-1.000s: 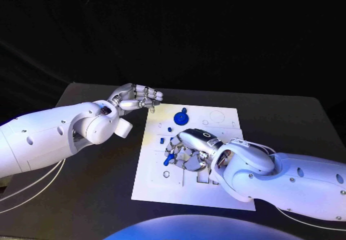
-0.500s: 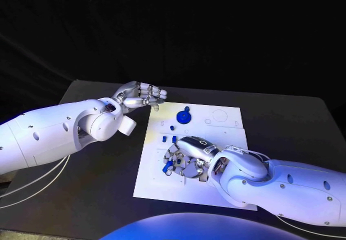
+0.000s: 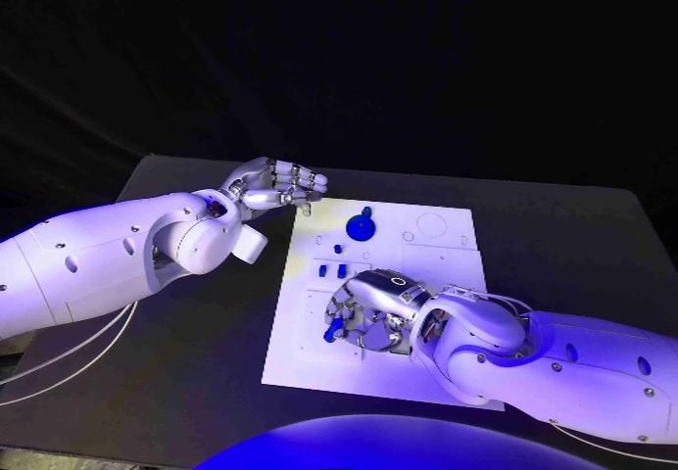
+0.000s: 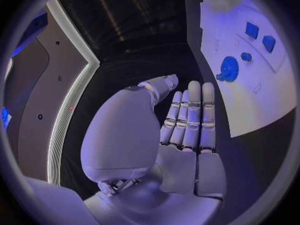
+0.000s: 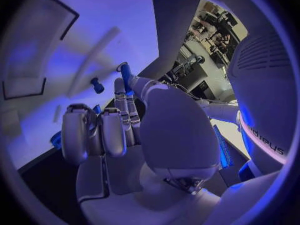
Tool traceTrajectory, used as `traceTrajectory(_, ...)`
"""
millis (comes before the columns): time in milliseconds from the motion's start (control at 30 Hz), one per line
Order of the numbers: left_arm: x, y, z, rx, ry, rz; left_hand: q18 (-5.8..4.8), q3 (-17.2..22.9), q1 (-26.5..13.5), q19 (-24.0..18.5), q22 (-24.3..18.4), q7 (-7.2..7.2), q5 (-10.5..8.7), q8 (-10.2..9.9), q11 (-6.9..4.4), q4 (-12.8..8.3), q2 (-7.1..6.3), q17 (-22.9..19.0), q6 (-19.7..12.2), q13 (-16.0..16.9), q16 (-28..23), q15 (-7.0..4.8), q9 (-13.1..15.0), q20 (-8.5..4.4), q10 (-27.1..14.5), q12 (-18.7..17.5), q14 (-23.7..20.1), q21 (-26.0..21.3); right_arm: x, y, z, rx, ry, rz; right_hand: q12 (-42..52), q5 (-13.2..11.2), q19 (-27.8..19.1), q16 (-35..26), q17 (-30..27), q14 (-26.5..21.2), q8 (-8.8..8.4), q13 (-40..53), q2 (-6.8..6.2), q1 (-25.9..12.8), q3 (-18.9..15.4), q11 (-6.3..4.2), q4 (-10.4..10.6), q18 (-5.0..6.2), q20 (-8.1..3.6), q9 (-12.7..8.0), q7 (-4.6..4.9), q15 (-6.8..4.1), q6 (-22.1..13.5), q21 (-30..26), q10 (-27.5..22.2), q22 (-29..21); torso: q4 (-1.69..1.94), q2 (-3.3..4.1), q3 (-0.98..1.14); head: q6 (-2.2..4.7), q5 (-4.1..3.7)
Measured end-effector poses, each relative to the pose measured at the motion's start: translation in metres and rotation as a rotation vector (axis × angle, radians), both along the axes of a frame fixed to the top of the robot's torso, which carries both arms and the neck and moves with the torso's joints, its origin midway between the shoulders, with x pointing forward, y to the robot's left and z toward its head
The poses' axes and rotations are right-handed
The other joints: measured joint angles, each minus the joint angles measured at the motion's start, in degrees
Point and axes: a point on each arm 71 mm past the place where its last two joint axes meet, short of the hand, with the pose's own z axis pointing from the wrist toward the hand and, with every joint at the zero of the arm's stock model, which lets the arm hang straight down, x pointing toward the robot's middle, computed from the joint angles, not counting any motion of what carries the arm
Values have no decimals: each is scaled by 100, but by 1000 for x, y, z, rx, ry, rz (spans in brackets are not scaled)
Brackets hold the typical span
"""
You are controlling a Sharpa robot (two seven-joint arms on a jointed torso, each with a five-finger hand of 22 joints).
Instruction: Assemble the parts on the task board
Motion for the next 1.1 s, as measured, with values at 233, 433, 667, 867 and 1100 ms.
traceTrajectory(233,0,1,0,1,1,2,0,0,0,0,0,0,0,0,0,0,0,0,0,0,0,0,0,0,0,0,0,0,-2,-3,1,-24,-18,5,0,-15,0,0,0,0,0,0,15,-45,7,0,-8,0,0,1,10,0,-10,0,0,0,-1,1,1,-5,3)
traceTrajectory(433,0,2,0,2,2,4,0,0,0,0,0,0,0,0,0,0,0,1,0,0,0,0,0,0,0,0,0,0,-4,-4,2,-39,-32,11,0,-21,0,0,0,0,1,0,15,-45,7,0,-8,-1,0,2,17,0,-18,0,0,0,0,1,1,-5,2)
traceTrajectory(667,0,3,-1,3,3,4,0,-16,-23,0,-6,0,0,0,-21,-16,23,-6,0,0,0,0,-5,0,-21,0,0,0,-6,3,3,-61,-48,28,2,1,0,0,0,0,35,7,0,-105,7,0,-8,0,0,6,25,0,-29,0,0,-1,-1,1,-2,-1,-9)
traceTrajectory(867,0,2,-1,3,4,3,0,-16,-23,0,-6,0,0,0,-21,-16,23,-7,0,0,0,0,-5,0,-21,0,0,0,-7,9,3,-88,-58,43,3,2,0,0,0,0,60,14,0,-165,6,10,-8,0,0,7,27,0,-47,0,10,-1,0,-1,-7,-8,-20)
traceTrajectory(1100,0,2,-1,3,4,3,0,-16,-23,0,-6,0,0,0,-21,-16,23,-6,0,0,0,0,-5,0,-20,0,0,0,-8,14,2,-111,-69,56,-23,3,0,0,-27,0,66,17,-143,-356,6,47,-8,-1,0,369,51,0,-91,-40,-8,-2,5,-4,-10,-17,-23)
